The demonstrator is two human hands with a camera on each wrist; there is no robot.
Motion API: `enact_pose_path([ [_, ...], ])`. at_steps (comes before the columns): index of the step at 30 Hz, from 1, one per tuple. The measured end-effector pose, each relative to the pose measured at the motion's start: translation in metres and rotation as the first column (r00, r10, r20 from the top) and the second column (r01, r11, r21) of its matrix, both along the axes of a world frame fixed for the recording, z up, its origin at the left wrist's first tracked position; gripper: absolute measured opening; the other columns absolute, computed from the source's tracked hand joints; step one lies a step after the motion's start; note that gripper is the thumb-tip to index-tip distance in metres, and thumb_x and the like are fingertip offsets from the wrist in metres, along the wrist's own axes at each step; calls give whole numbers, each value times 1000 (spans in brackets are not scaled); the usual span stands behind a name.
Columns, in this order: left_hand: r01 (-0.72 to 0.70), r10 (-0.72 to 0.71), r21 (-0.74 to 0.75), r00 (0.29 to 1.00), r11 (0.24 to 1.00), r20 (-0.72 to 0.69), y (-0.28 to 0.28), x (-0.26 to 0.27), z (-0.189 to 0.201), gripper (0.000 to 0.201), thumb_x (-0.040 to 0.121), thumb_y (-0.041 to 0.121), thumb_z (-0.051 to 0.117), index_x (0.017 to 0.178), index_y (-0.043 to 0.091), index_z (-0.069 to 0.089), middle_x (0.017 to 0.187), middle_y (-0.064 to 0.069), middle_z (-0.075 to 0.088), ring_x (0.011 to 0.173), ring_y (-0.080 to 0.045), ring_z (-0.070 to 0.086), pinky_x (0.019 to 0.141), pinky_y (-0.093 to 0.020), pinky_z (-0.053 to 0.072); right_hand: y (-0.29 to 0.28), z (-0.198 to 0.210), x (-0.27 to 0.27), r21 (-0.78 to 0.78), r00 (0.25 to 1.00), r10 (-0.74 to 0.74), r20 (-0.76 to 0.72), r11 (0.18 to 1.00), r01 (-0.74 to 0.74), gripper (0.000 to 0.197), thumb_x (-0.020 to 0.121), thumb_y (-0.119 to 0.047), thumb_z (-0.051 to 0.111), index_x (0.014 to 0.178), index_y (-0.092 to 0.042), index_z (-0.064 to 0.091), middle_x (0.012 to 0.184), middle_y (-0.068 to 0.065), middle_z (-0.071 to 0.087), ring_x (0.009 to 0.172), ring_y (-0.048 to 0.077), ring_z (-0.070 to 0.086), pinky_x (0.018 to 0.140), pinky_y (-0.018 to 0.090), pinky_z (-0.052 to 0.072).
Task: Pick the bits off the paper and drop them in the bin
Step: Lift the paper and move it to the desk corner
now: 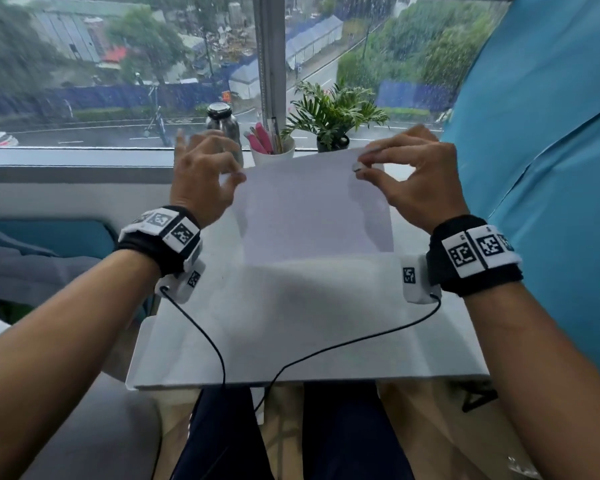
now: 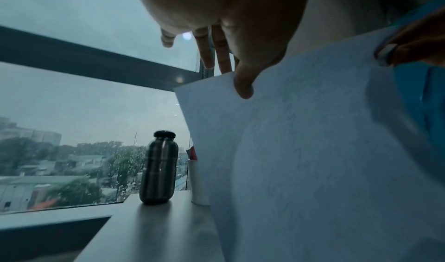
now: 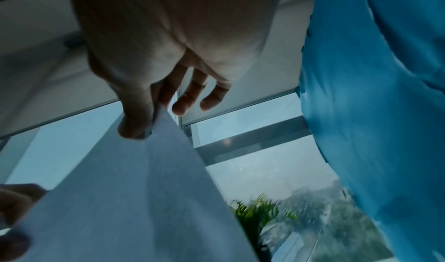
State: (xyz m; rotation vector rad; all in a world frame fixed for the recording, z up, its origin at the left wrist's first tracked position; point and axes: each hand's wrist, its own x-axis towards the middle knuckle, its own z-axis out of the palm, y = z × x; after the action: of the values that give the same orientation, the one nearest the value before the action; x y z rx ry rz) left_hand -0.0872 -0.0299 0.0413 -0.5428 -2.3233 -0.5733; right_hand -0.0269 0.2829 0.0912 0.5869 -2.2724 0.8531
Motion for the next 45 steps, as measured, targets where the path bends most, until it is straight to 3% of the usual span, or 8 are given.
enact_pose_path([
  [10,-36,34,-26,998,999,-44,-14,18,22,9,82,17,72,77,11,68,106,-3,70,104,-27,60,114,-52,19,-4,12,16,-42,990,64,126,997,-60,21,76,-36,83,88,-19,81,89,-10,74,89,14,64,85,28,49],
  [17,57,-53,-14,976,998,210,6,29,34,42,81,23,74,118,16,56,104,-14,68,84,-32,61,81,-36,49,-13,32,14,-85,997,58,58,995,-53,23,76,-34,82,90,-16,80,87,-11,72,90,6,63,89,27,49],
  [24,-174,61,279,927,944,371,35,20,38,20,83,18,67,98,5,65,91,-6,65,84,-27,62,73,-29,48,8,33,-2,-27,923,-383,-24,923,383,19,80,-39,68,88,-23,77,132,-1,58,123,23,49,106,36,38],
  [28,-293,-34,485,829,824,558,74,10,14,20,81,17,68,97,6,70,92,-8,70,82,-25,68,76,-36,59,2,14,13,23,929,-338,-150,938,345,13,85,-30,65,87,-18,70,127,6,57,120,26,51,104,35,39],
  [31,-348,-165,583,741,734,651,110,6,-16,23,78,13,67,100,7,70,97,-11,71,86,-25,68,79,-40,59,7,-12,12,59,949,-263,177,965,256,10,86,-24,65,89,-14,65,102,6,68,98,22,63,92,33,49],
  [38,-427,-340,581,517,692,785,179,6,-96,42,64,17,58,100,-2,67,105,-28,68,97,-42,67,83,-55,57,49,-96,9,417,533,-431,728,896,154,13,91,-27,57,97,-15,57,109,11,65,96,26,57,82,29,43],
  [41,-355,-472,587,361,728,804,198,25,-100,25,86,15,60,102,-3,66,107,-26,68,85,-34,67,82,-45,57,63,-123,19,452,463,-456,760,883,127,12,91,-27,56,96,-16,55,111,13,64,100,29,58,80,31,42],
  [45,92,-479,472,247,877,842,193,45,-98,69,74,62,59,125,14,64,120,-7,68,101,-23,64,90,-35,51,73,-136,31,416,486,-452,748,890,187,13,91,-26,56,97,-14,56,106,11,64,101,29,57,79,31,40],
])
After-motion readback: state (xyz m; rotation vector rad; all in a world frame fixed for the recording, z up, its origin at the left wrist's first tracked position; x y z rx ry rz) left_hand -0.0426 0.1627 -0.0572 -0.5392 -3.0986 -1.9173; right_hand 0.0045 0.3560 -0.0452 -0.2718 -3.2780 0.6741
